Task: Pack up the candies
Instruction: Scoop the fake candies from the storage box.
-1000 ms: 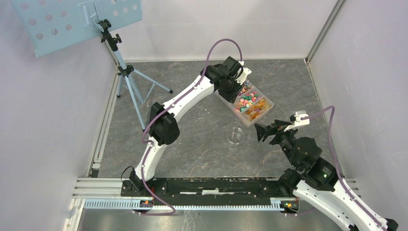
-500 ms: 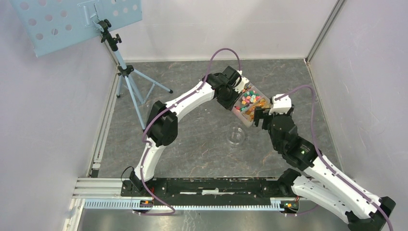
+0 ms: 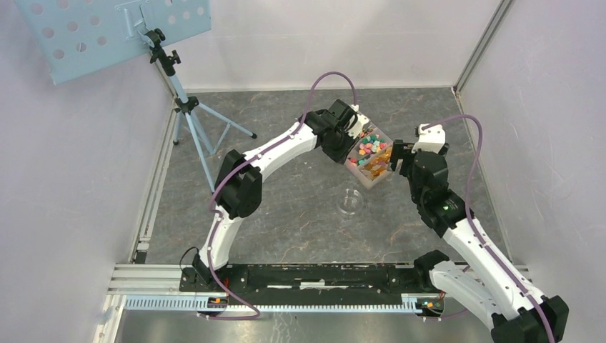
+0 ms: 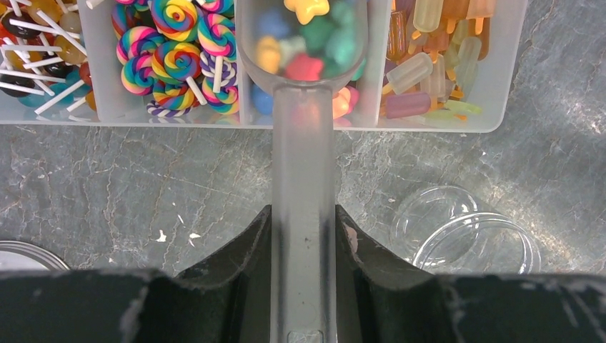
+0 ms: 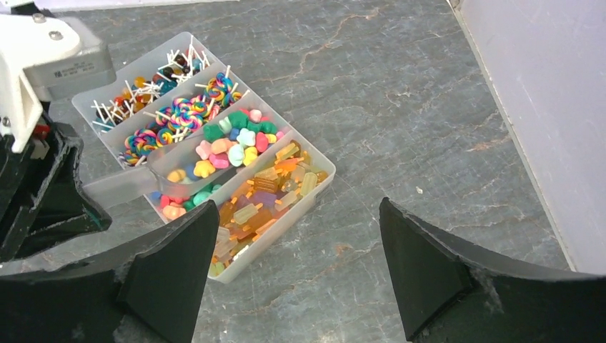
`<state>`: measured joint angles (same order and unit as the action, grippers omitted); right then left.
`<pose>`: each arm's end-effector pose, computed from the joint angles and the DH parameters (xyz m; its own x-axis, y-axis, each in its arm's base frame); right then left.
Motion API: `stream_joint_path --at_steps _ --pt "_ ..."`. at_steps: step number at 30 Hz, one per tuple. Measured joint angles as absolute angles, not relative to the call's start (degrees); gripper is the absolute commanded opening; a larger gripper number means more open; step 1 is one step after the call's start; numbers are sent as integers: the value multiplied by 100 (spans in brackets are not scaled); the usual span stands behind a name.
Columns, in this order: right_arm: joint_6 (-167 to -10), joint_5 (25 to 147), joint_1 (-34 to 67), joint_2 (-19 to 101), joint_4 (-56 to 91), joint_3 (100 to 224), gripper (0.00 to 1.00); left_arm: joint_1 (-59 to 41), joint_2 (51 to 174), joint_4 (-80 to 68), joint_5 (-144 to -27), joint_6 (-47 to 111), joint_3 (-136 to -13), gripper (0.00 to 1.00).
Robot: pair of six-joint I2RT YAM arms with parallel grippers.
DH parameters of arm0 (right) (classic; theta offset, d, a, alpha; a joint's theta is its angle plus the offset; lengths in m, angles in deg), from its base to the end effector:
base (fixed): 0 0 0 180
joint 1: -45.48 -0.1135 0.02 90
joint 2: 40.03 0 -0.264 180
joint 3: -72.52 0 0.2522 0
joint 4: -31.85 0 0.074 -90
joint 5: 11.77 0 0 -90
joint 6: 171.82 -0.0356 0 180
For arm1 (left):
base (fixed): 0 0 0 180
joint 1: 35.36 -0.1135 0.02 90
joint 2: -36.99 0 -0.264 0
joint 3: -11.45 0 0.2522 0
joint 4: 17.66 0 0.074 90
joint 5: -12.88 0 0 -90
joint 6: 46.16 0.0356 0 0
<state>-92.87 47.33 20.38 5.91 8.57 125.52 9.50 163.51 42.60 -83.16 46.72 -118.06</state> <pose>0.1772 0.0628 0.3050 -0.2324 0.0727 -0.9699 0.1295 0.9906 0.0433 0.3433 -0.3470 0.2468 -0.5583 0.6260 -0.5444 0.7708 0.6341 -0.0612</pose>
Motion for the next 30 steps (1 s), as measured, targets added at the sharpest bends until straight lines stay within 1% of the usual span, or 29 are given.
stream_joint_path --at_steps 4,12,30 --pt "-9302 5177 2408 634 1148 12439 84 950 16203 4052 -8316 4672 -11500 2" --pt "-9381 6040 2923 765 1336 12154 83 950 15665 3550 -8299 4676 -10610 2" --pt "-9493 6724 3098 510 1439 12104 85 950 14629 1419 -8321 4678 -8361 2"
